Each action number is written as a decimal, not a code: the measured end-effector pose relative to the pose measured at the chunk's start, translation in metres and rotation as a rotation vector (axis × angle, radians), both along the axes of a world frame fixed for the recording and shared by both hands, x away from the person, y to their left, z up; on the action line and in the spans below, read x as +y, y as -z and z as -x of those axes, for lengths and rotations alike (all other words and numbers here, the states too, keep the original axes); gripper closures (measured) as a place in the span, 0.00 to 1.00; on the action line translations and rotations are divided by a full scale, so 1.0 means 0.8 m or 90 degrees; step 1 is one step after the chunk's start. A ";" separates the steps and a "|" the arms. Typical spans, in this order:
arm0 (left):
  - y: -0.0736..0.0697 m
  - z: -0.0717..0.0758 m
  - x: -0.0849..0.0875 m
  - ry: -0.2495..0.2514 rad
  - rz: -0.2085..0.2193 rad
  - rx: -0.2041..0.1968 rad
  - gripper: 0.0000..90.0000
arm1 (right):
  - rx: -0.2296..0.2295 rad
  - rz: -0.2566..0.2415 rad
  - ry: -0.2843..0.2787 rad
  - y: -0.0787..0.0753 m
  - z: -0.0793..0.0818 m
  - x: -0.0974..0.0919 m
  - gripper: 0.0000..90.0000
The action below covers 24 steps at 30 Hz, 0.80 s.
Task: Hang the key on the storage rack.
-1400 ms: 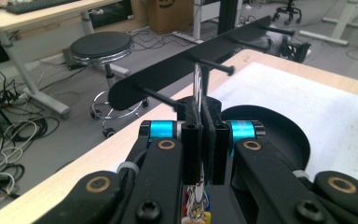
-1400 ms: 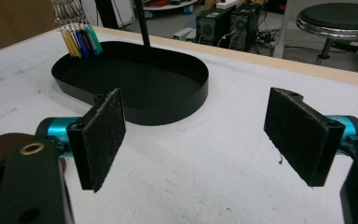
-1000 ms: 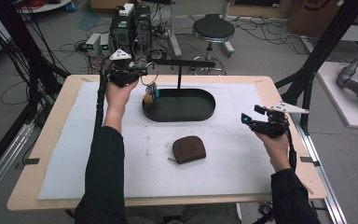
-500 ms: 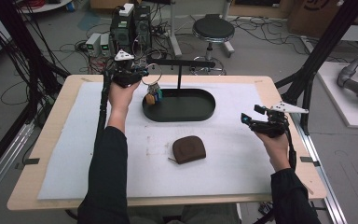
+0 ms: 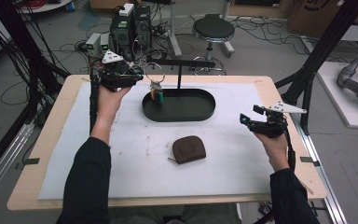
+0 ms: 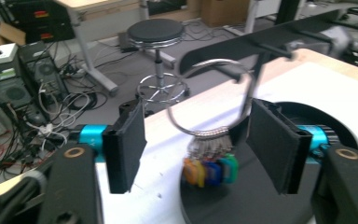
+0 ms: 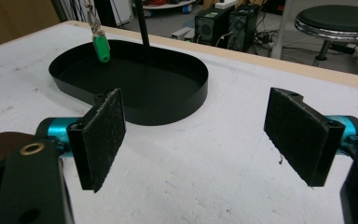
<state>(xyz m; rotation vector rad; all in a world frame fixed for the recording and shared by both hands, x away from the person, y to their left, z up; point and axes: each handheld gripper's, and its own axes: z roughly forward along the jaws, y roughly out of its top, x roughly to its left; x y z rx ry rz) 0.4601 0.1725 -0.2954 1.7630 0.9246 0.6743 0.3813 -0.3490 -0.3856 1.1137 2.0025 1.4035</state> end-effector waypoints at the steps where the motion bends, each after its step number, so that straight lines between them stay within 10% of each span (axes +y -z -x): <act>1: -0.004 0.010 0.000 0.012 0.003 -0.005 0.39 | 0.001 -0.001 0.001 0.000 0.000 0.000 0.23; 13: -0.008 0.137 -0.004 0.116 0.020 -0.042 0.32 | -0.001 -0.002 -0.006 -0.003 0.005 0.001 0.23; 24: 0.035 0.183 0.033 0.124 0.070 -0.030 0.29 | -0.011 -0.004 -0.007 -0.009 0.009 -0.001 0.23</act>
